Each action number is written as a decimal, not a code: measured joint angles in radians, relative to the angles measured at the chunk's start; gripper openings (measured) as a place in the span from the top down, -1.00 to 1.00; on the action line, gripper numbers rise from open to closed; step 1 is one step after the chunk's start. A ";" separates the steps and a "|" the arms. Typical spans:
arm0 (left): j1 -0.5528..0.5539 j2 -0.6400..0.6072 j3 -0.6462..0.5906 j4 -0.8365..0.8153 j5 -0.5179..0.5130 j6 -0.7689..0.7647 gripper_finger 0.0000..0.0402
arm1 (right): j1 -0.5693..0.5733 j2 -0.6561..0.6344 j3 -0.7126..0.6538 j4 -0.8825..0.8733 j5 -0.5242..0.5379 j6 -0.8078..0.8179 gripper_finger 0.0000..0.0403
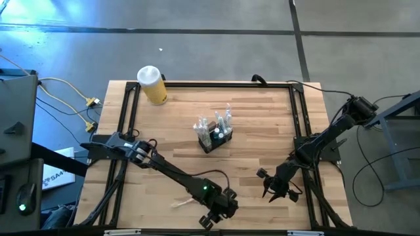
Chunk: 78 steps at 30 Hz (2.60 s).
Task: Pick & Place toothbrushing station
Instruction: Put the orange toothbrush into the wire organizer
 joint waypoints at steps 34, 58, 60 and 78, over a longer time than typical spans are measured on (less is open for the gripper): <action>0.040 -0.155 0.001 -0.605 0.022 -0.154 0.30 | 0.000 0.000 0.000 -0.008 0.003 0.000 0.34; 0.046 -0.108 0.001 -0.648 -0.096 -0.095 0.30 | 0.000 0.000 0.000 0.008 0.003 -0.026 0.34; 0.046 -0.108 0.001 -0.637 -0.096 -0.094 0.30 | 0.000 0.000 0.000 0.008 0.003 -0.026 0.34; 0.053 -0.100 0.001 -0.559 -0.161 -0.140 0.30 | 0.000 0.000 0.000 0.008 0.003 -0.027 0.34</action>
